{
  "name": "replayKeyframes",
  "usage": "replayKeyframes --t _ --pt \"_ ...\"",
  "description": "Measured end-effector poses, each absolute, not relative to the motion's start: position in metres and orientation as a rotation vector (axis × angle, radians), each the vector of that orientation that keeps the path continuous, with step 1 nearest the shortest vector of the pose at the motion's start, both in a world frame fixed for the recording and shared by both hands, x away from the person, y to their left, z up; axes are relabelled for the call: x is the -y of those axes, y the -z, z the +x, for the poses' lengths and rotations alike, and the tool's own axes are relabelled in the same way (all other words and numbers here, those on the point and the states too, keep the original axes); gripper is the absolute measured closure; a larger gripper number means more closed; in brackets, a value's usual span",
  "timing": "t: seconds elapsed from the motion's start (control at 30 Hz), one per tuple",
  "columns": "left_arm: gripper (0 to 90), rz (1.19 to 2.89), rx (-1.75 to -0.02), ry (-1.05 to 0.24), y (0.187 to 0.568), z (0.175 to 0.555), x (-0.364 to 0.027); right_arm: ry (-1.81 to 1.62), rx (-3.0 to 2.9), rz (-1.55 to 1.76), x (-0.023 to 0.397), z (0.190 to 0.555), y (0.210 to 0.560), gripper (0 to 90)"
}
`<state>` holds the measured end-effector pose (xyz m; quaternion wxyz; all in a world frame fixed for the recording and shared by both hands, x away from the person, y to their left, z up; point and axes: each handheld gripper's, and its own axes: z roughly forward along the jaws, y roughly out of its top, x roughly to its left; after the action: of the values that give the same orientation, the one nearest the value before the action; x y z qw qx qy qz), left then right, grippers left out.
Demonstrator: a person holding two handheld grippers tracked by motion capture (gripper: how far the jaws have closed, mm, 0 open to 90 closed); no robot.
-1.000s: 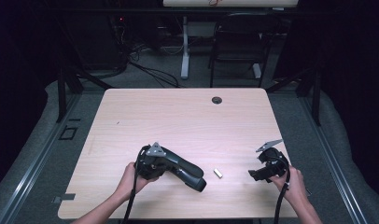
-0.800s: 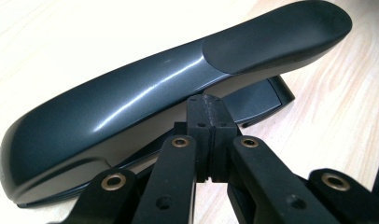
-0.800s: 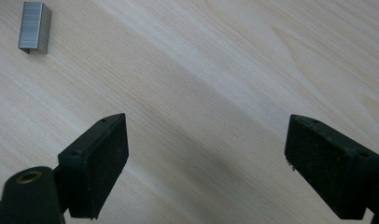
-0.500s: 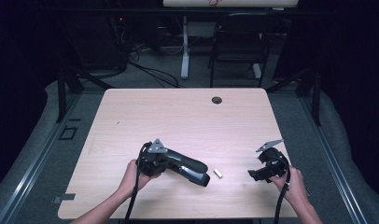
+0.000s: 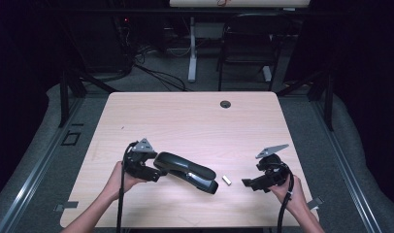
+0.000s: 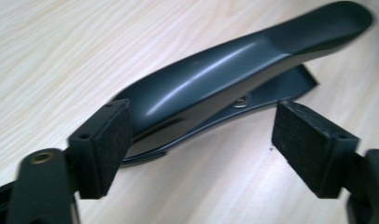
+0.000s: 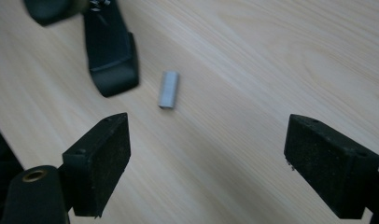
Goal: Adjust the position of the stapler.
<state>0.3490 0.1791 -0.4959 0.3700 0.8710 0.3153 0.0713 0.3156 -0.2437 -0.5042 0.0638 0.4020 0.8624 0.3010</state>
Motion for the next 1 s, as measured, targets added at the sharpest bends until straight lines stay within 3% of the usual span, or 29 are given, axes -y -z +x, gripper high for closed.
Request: replayKeyframes --t 0.23,0.5,0.67,0.9,1.0 --pt "12.2 2.231 -0.780 -0.106 0.514 0.383 -0.195 -0.954 -2.713 1.042 0.195 0.312 0.499 13.8" --pt "5.8 2.268 -0.716 -0.080 0.526 0.399 -0.187 -0.984 -2.786 0.943 0.160 0.315 0.503 15.4" --pt "13.6 2.264 -0.647 -0.019 0.530 0.409 -0.180 -1.052 -2.779 0.939 0.148 0.319 0.499 38.1" --pt "17.4 2.273 -0.550 0.019 0.530 0.410 -0.172 -1.012 -2.756 0.930 0.138 0.321 0.497 54.0" --pt "17.8 2.282 -0.534 0.005 0.529 0.409 -0.171 -1.009 -2.751 0.935 0.139 0.321 0.498 55.9"
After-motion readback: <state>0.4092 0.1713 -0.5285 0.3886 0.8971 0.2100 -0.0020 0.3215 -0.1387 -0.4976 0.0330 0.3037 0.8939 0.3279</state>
